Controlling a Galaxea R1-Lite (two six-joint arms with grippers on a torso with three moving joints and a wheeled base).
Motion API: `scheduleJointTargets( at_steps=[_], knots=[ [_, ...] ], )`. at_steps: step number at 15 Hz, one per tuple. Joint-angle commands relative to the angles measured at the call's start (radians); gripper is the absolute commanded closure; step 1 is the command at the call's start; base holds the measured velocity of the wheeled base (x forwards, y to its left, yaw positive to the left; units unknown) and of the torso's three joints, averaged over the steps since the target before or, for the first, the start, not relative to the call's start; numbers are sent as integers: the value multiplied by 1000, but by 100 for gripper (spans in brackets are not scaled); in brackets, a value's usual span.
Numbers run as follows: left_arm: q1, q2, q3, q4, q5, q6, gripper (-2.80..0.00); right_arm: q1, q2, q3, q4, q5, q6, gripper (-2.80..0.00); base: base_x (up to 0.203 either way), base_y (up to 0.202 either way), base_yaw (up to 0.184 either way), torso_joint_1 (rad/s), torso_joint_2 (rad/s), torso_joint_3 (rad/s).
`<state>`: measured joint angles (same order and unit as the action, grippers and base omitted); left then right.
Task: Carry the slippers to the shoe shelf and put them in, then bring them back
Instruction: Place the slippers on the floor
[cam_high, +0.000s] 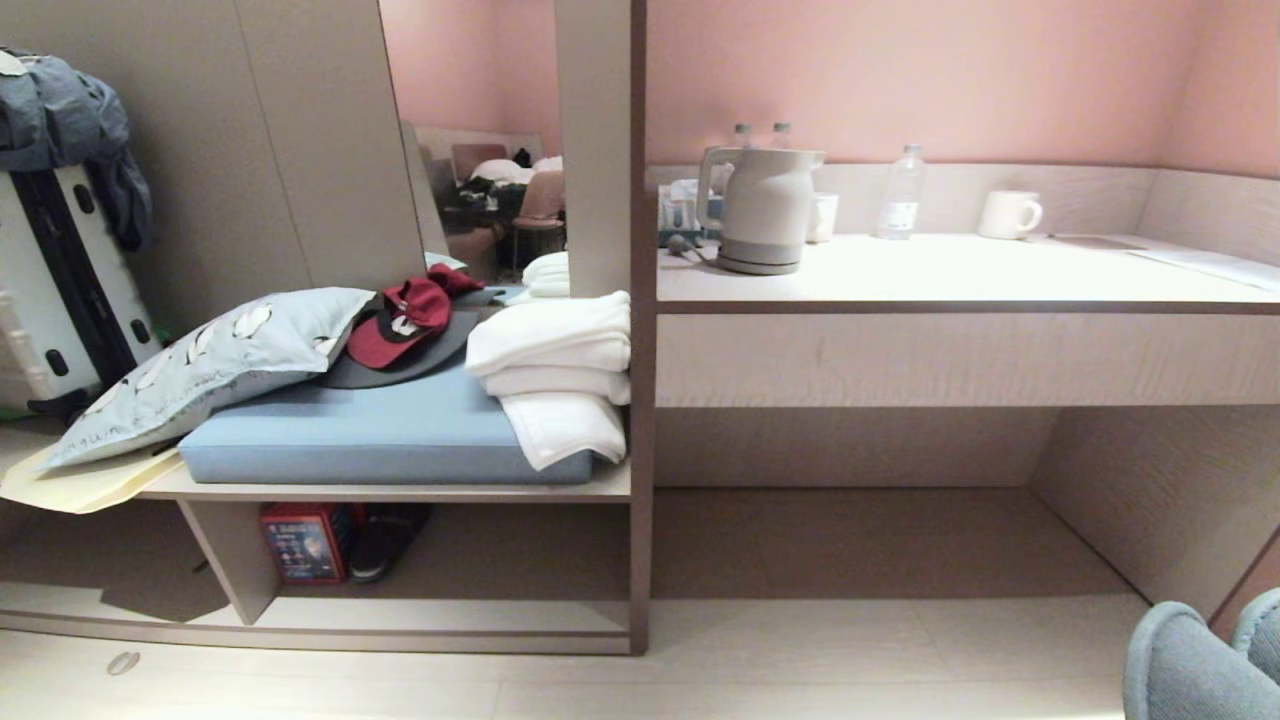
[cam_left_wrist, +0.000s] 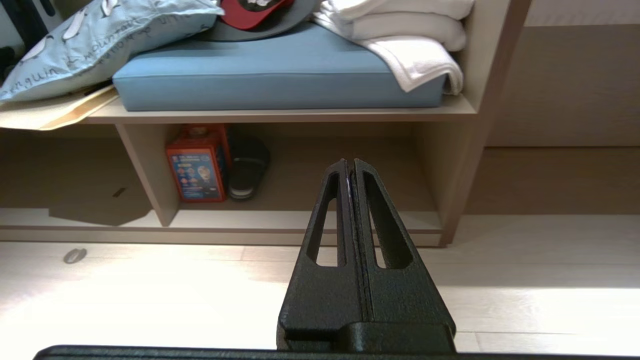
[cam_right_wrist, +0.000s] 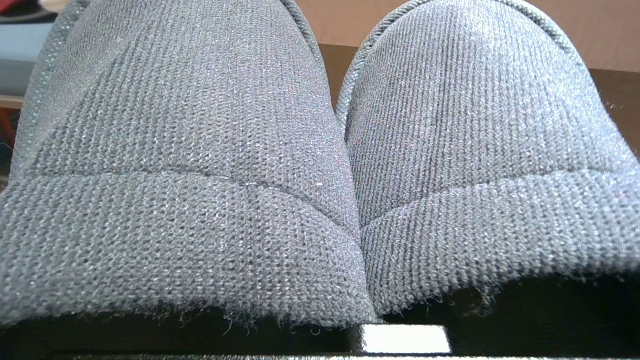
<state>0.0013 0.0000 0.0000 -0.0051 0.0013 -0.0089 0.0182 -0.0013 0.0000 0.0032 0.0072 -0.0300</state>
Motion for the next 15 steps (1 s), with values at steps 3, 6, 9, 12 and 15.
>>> scheduleJointTargets(
  at_steps=[3,6,9,12,15],
  knots=[
    [0,0,0,1,0,0,0,0,0,0,0,0,1,0,0,-196,2,2,4,1],
    [0,0,0,1,0,0,0,1,1,0,0,0,0,0,0,-196,2,3,4,-1],
    [0,0,0,1,0,0,0,2,0,0,0,0,1,0,0,-197,5,3,2,3],
    [0,0,0,1,0,0,0,1,0,0,0,0,-1,0,0,-196,3,1,2,1],
    [0,0,0,1,0,0,0,0,1,0,0,0,1,0,0,-197,1,4,5,3]
  ],
)
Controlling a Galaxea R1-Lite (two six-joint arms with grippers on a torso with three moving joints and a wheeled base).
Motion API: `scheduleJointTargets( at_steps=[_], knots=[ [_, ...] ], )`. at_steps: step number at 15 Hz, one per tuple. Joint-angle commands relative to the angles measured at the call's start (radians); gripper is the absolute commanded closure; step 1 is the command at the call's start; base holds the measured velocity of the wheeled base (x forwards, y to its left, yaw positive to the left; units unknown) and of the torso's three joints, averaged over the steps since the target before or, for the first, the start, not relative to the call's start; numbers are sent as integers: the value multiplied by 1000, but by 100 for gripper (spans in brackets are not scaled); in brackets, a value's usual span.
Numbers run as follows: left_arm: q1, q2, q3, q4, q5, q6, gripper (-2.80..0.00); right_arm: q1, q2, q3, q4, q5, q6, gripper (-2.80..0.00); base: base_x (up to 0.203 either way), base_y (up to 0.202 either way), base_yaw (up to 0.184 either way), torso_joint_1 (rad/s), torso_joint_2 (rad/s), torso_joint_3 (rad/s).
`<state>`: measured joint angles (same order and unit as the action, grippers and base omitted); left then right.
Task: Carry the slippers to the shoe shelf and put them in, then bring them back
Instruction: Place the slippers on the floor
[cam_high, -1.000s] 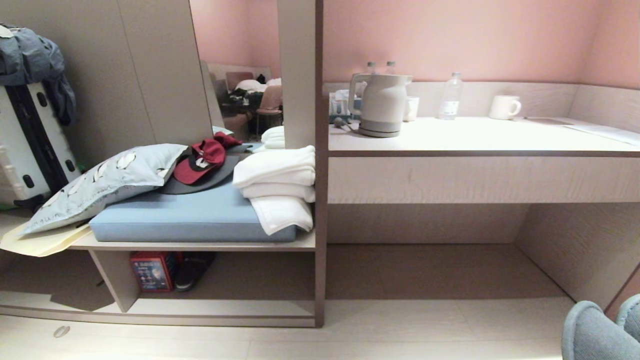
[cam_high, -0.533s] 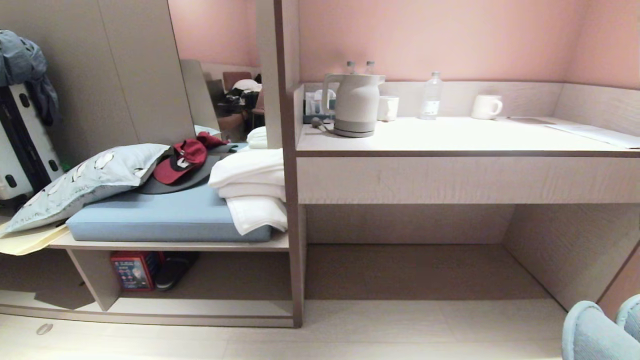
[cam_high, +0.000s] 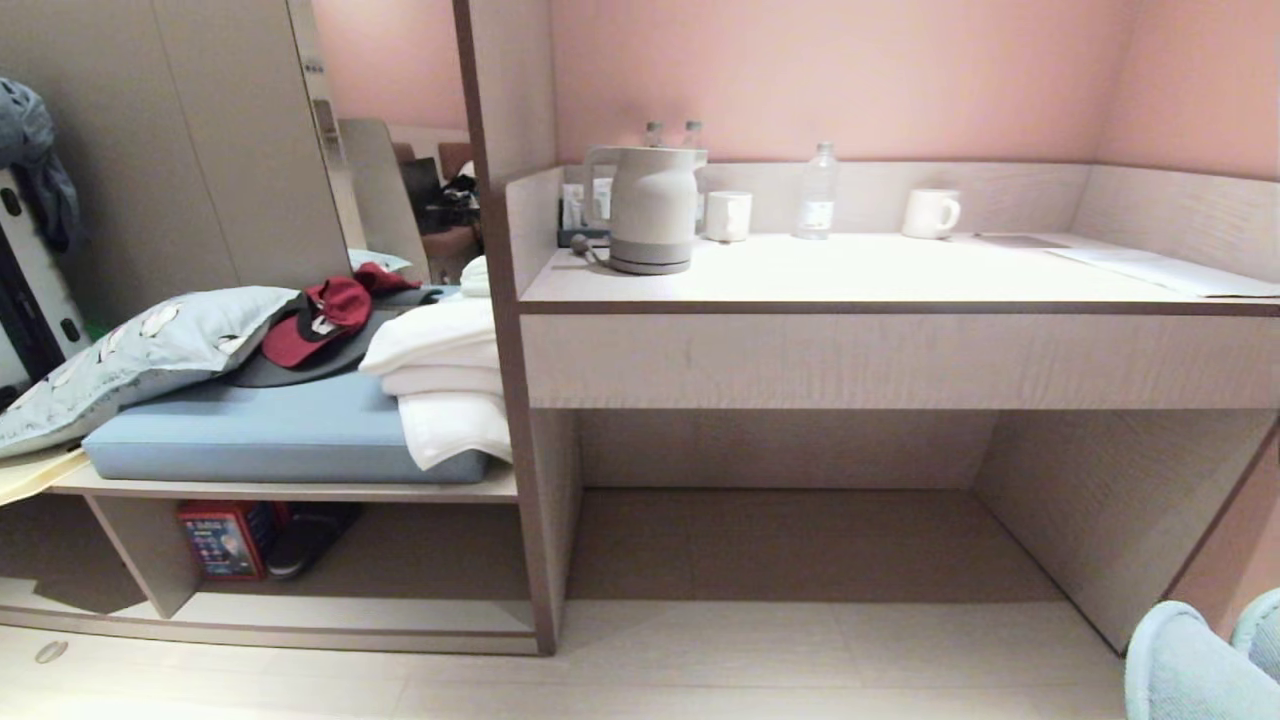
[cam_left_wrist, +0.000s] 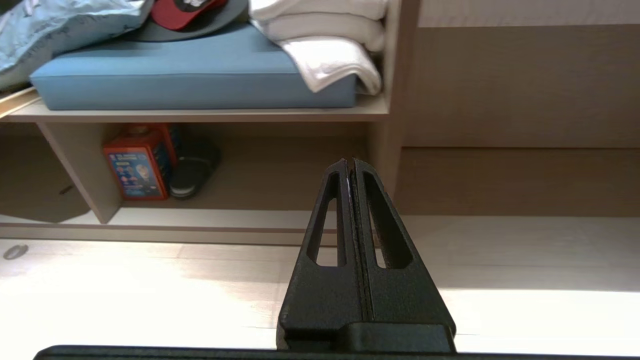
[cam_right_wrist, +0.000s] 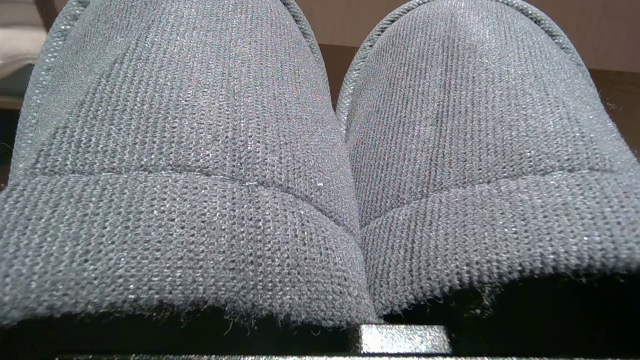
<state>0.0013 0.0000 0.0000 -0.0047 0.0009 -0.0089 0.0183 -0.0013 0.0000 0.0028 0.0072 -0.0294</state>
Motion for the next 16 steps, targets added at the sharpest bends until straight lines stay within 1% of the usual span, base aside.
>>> scheduleJointTargets(
  at_steps=[1,10,11,16],
  knots=[
    [0,0,0,-1,1,0,0,1,1,0,0,0,-1,0,0,-197,2,2,2,5],
    [0,0,0,0,1,1,0,0,1,0,0,0,0,0,0,-191,3,2,1,2],
    [0,0,0,0,1,1,0,0,1,0,0,0,0,0,0,-105,2,3,6,2],
    [0,0,0,0,1,1,0,0,0,0,0,0,-1,0,0,0,0,0,0,0]
  ],
)
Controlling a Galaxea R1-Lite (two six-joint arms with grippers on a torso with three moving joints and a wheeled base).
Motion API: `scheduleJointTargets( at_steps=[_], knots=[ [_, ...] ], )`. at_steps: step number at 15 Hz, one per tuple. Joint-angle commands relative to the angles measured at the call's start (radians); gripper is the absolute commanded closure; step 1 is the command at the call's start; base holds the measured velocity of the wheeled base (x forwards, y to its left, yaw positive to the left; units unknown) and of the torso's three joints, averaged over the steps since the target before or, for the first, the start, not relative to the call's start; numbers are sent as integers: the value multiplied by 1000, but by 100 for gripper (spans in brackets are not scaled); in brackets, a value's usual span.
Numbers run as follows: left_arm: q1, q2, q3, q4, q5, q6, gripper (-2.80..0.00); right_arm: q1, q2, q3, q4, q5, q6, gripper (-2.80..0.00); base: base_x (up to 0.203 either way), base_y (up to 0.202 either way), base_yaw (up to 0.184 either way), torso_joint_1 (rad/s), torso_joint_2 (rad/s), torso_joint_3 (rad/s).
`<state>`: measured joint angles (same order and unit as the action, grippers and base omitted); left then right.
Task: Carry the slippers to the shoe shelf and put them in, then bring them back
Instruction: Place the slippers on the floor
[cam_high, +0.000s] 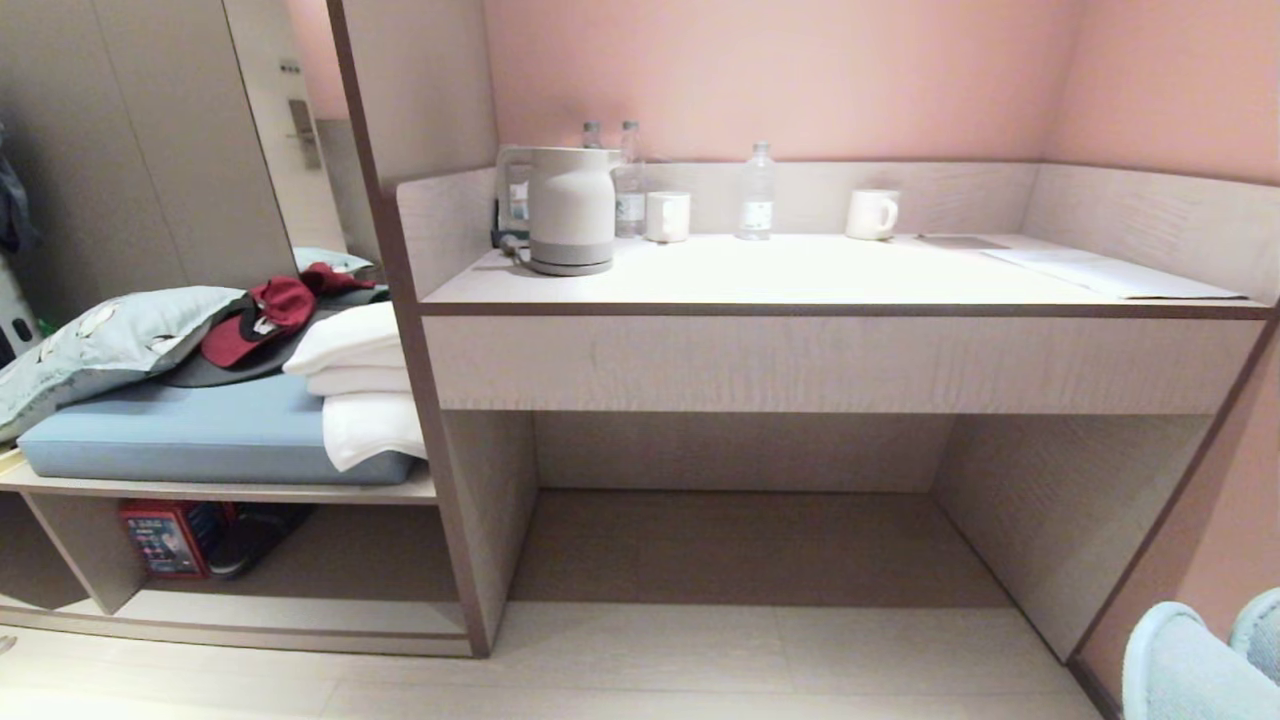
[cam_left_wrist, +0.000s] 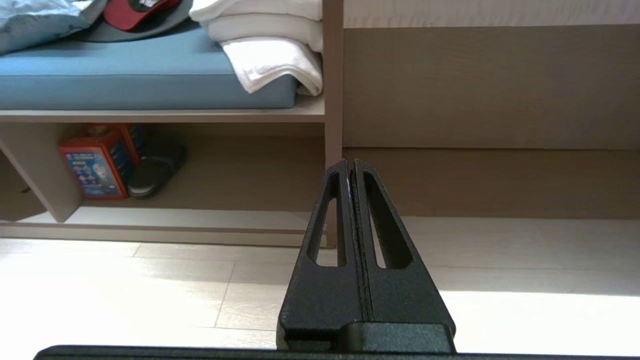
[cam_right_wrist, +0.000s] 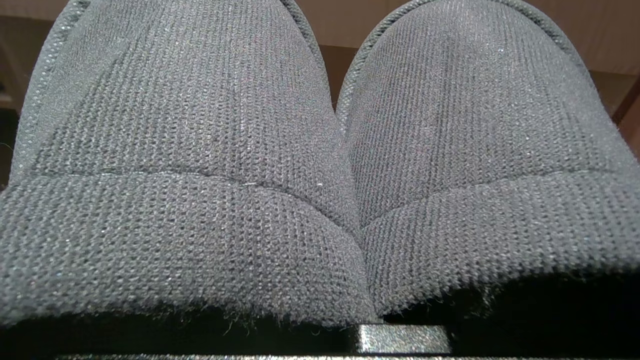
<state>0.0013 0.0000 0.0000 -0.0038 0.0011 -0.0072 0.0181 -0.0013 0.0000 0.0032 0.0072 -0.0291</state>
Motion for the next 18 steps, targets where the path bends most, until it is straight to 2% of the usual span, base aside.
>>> scheduleJointTargets(
  at_steps=[1,14,18],
  knots=[
    [0,0,0,-1,0,0,0,0,0,0,0,0,-1,0,0,0,0,0,0,0],
    [0,0,0,-1,0,-3,0,0,1,0,0,0,0,0,0,0,0,0,0,0],
    [0,2,0,-1,0,-2,0,0,1,0,0,0,0,0,0,0,0,4,2,-155]
  ],
)
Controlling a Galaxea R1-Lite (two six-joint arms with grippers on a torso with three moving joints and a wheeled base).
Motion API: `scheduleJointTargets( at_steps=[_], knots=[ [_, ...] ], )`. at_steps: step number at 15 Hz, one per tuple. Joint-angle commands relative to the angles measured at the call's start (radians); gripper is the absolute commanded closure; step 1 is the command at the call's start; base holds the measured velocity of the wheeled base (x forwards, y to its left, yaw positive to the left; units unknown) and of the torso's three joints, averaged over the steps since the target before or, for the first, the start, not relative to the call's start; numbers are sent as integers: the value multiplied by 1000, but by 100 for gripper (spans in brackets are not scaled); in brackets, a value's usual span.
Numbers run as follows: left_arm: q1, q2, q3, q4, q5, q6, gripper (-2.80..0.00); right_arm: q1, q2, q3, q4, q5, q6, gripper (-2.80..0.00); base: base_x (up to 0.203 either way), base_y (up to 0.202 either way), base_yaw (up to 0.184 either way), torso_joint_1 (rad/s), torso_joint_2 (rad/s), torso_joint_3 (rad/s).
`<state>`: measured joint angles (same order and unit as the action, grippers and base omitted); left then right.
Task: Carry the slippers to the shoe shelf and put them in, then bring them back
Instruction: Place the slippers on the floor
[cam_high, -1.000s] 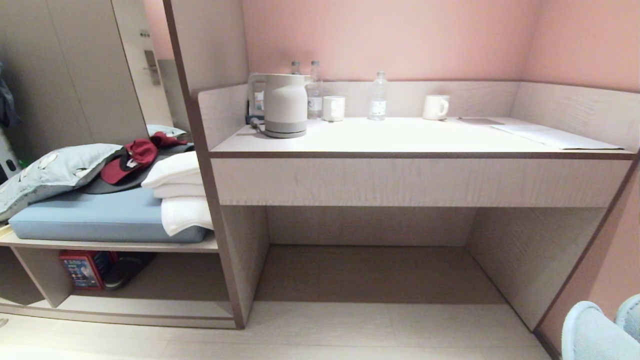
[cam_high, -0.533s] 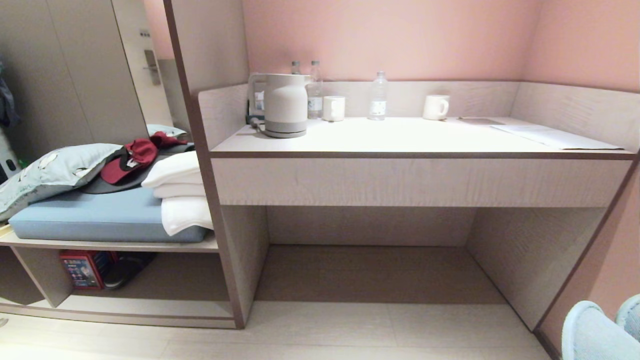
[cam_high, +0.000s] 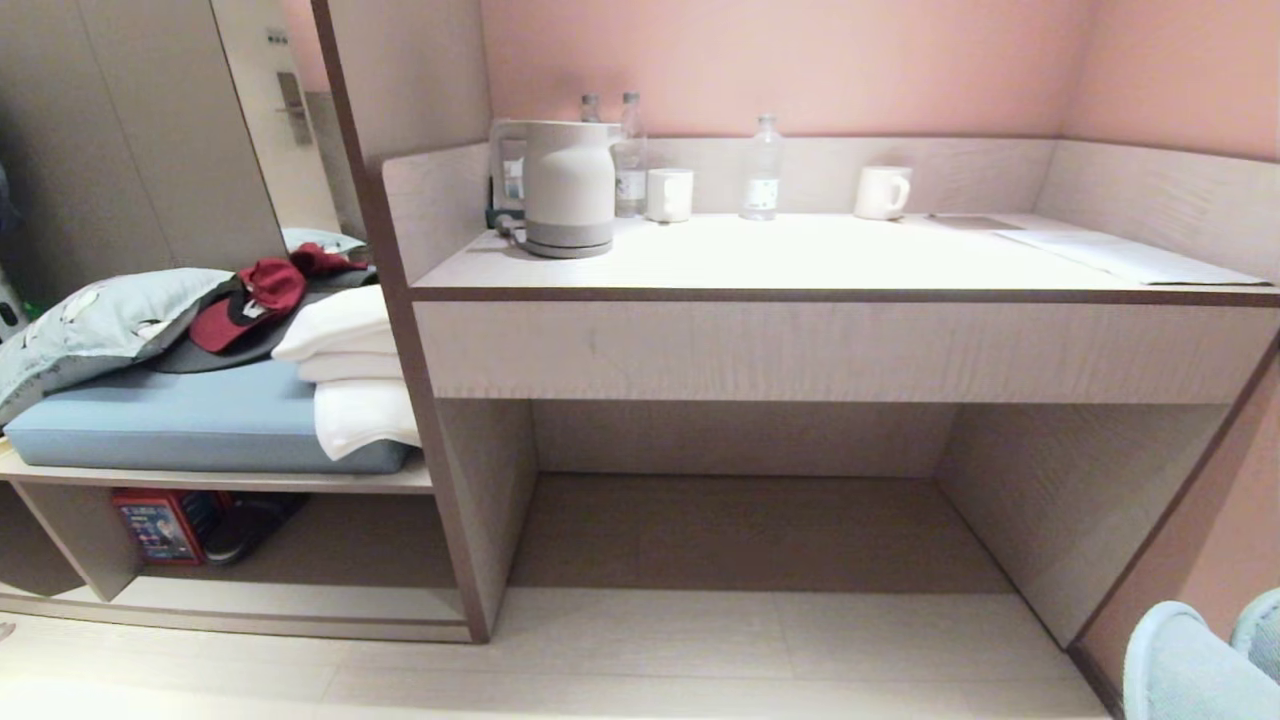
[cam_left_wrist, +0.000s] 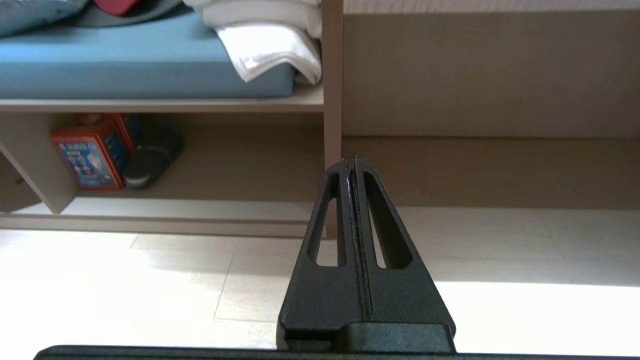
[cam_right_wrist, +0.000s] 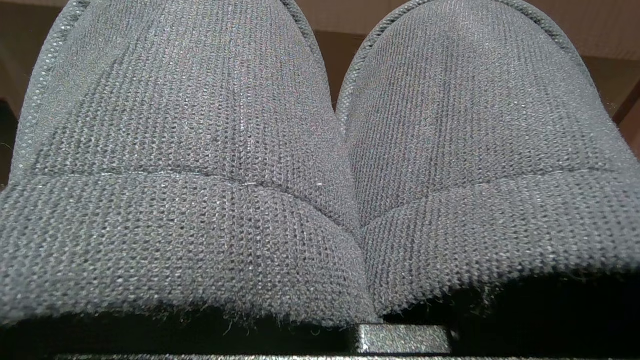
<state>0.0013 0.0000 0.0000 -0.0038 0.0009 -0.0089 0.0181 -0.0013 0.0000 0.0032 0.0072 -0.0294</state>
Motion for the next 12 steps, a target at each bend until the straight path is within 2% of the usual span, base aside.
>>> scheduleJointTargets(
  at_steps=[1,12],
  knots=[
    [0,2,0,-1,1,0,0,0,0,0,0,0,0,0,0,0,0,2,2,-190],
    [0,1,0,-1,1,1,0,0,0,0,0,0,0,0,0,0,0,3,4,-198]
  ],
)
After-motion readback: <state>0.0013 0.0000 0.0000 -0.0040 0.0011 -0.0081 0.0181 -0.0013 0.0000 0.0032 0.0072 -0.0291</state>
